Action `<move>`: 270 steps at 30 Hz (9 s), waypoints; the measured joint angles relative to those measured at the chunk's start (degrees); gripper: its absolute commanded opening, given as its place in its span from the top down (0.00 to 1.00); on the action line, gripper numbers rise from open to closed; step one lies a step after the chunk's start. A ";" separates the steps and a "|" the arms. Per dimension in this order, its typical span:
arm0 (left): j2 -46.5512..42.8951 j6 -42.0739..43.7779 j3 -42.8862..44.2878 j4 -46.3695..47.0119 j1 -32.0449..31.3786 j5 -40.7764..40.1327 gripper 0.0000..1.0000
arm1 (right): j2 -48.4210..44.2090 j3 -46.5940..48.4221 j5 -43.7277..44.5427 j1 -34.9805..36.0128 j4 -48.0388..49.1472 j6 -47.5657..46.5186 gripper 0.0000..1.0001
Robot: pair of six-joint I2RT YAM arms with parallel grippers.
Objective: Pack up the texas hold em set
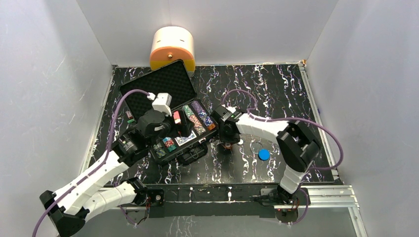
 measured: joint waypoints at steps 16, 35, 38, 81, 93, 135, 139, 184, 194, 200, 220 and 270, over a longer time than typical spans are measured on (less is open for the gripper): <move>13.62 -11.50 -12.76 19.02 0.00 21.14 0.24 | -20.11 -5.51 -6.01 -0.02 4.92 8.76 0.50; 16.52 -17.94 -18.38 34.69 -0.02 25.94 0.72 | -25.70 -14.91 -17.29 -0.22 21.77 29.90 0.51; 16.52 -18.58 -18.56 35.19 0.00 25.99 0.79 | -25.70 -14.97 -17.81 -0.22 22.75 31.26 0.51; 44.96 31.41 14.97 3.65 0.11 28.44 1.00 | -40.02 -23.87 -11.80 -19.67 13.00 8.79 0.23; 49.59 33.75 20.06 0.28 0.11 19.67 1.00 | -41.81 -24.26 -13.03 -19.67 14.56 6.86 0.23; 22.45 18.60 7.89 4.66 -0.11 6.69 0.30 | -22.95 -18.91 -8.55 -17.75 10.99 -5.38 0.29; 15.78 14.23 2.43 5.66 -0.11 2.97 0.22 | -19.82 -16.90 -5.57 -14.88 10.12 -5.55 0.30; 14.91 -4.22 -11.52 16.59 -0.11 13.92 0.12 | -17.57 -11.72 -2.49 -11.52 7.85 -3.87 0.57; 22.27 -10.78 -12.87 25.97 -0.13 18.34 0.24 | -20.11 -12.00 -6.58 -11.26 8.59 -1.60 0.48; 18.45 -12.04 -12.63 21.64 -0.13 9.92 0.23 | -14.86 -12.02 -7.13 -7.28 11.26 -2.95 0.42; 9.94 -9.57 -7.76 8.26 0.37 -9.16 0.19 | -2.97 -10.95 3.80 8.41 26.71 -11.98 0.33; 11.67 -9.40 -7.76 7.65 0.76 -6.91 0.15 | -9.01 -13.46 -1.55 4.96 7.61 -5.55 0.44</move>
